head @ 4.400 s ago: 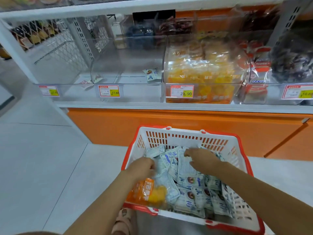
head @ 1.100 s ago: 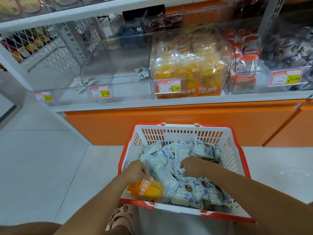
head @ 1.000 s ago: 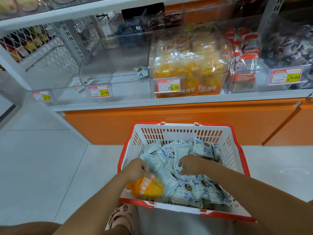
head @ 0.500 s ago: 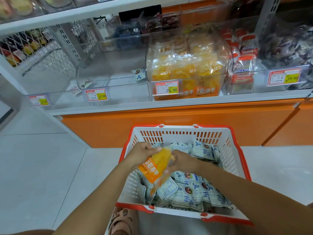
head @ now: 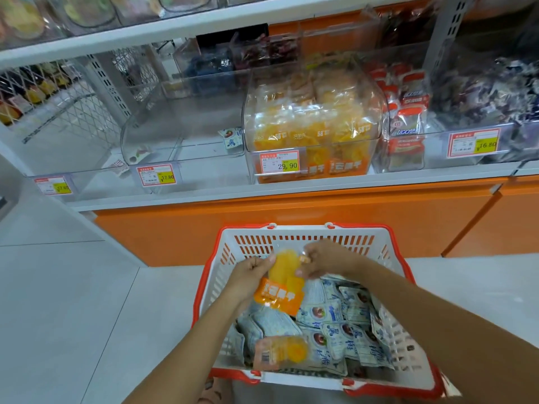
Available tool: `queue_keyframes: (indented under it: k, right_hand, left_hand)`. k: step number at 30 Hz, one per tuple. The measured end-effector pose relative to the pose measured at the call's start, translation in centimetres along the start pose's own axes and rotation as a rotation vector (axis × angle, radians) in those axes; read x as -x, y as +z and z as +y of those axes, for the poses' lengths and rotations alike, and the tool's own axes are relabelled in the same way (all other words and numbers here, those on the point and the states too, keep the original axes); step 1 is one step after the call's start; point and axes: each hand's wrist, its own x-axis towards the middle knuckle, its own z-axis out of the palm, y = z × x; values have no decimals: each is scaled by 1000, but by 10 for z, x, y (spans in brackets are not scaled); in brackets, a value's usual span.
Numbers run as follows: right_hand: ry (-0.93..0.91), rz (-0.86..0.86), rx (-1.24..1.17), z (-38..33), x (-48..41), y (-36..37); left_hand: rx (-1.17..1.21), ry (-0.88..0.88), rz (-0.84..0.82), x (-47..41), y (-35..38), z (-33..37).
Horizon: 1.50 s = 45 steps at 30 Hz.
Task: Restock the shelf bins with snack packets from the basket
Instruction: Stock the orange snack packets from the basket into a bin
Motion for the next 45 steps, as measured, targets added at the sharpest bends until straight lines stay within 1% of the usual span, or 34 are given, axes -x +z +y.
queue_keyframes:
  k: [2, 4, 6, 9, 10, 11, 13, 16, 18, 23, 25, 27, 28, 30, 34, 40, 43, 45]
  right_hand:
    - [-66, 50, 58, -41, 10, -40]
    - [-160, 146, 91, -82, 27, -79]
    - [-238, 313, 148, -121, 50, -110]
    - [-411, 644, 212, -162, 79, -144]
    - [-475, 716, 206, -169, 83, -152]
    - [-516, 762, 207, -174, 84, -158]
    - [-526, 815, 300, -177, 78, -163]
    - [-475, 869, 568, -175, 58, -159]
    - [-449, 851, 723, -172, 46, -153]
    - [-397, 781, 985, -165, 20, -142]
    - [-470, 824, 995, -164, 17, -134]
    - [-519, 847, 951, -163, 17, -129]
    - [-492, 833, 956, -162, 18, -129]
    - [-382, 786, 1003, -162, 18, -131]
    - [-244, 764, 1088, -163, 13, -125]
    - [-29, 684, 978, -179, 4, -122]
    - [-1, 631, 1096, -187, 8, -114]
    - [-22, 623, 1159, -185, 7, -106]
  left_hand:
    - [-48, 124, 9, 0, 1, 31]
    - [-132, 305, 78, 0, 3, 65]
    - [-260, 503, 141, 4, 8, 98]
    - [-613, 852, 292, 5, 14, 133]
    - [-703, 935, 316, 2, 16, 142]
    - [-777, 968, 319, -2, 18, 150]
    - [-896, 947, 306, -12, 22, 161]
    - [-983, 894, 280, -24, 25, 168]
    - [-979, 884, 269, -28, 24, 171]
    - [-846, 877, 279, -32, 17, 170]
    - [-833, 885, 273, -32, 14, 166]
    - [-837, 902, 247, -33, 11, 164]
    - [-840, 905, 238, -33, 10, 164]
    - [-832, 909, 230, -36, 8, 163]
    - [-809, 908, 235, -38, 11, 160]
    - [-724, 920, 195, -29, 16, 150]
    - [-645, 960, 239, -16, 13, 135]
    - [-641, 961, 285, -7, 9, 115]
